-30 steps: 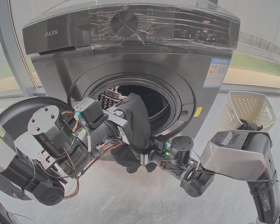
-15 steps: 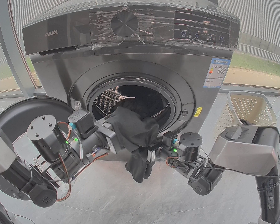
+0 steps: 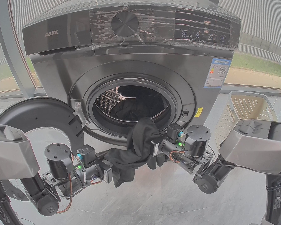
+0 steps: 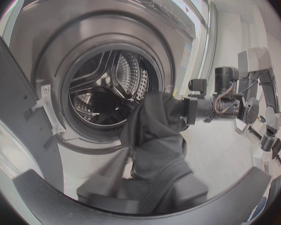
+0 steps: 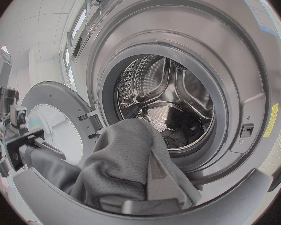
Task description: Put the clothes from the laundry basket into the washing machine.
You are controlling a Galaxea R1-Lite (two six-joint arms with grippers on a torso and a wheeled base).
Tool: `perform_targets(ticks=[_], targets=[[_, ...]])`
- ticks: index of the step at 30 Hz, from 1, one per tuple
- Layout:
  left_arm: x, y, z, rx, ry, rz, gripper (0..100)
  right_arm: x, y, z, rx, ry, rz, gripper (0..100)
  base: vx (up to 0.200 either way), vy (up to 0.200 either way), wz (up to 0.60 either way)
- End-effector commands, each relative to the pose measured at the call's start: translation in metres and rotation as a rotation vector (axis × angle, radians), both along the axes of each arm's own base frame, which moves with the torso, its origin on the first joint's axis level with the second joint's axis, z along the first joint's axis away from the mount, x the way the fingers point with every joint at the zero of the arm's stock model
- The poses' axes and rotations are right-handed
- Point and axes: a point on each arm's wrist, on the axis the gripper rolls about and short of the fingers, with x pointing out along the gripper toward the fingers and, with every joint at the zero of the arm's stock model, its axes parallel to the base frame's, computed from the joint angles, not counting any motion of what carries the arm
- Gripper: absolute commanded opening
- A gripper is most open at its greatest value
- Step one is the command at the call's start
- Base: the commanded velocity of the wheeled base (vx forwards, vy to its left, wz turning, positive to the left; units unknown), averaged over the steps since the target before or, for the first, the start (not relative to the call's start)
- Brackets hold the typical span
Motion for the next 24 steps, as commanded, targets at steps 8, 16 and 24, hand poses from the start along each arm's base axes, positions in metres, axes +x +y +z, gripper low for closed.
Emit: perform_targets(ticks=[8,16,24], targets=[[0.009,-0.005,-0.019,0.035,0.04,-0.001,100,-0.02,0.007,-0.011,-0.037,0.042,0.053,0,0.0,0.0,0.0],[0.027,-0.022,-0.03,0.027,0.03,-0.022,100,-0.038,0.02,-0.007,-0.036,0.038,0.115,0,0.0,0.0,0.0],[0.055,-0.036,-0.054,0.025,0.03,-0.007,100,-0.058,0.021,0.008,-0.016,0.036,0.155,0,0.0,0.0,0.0]])
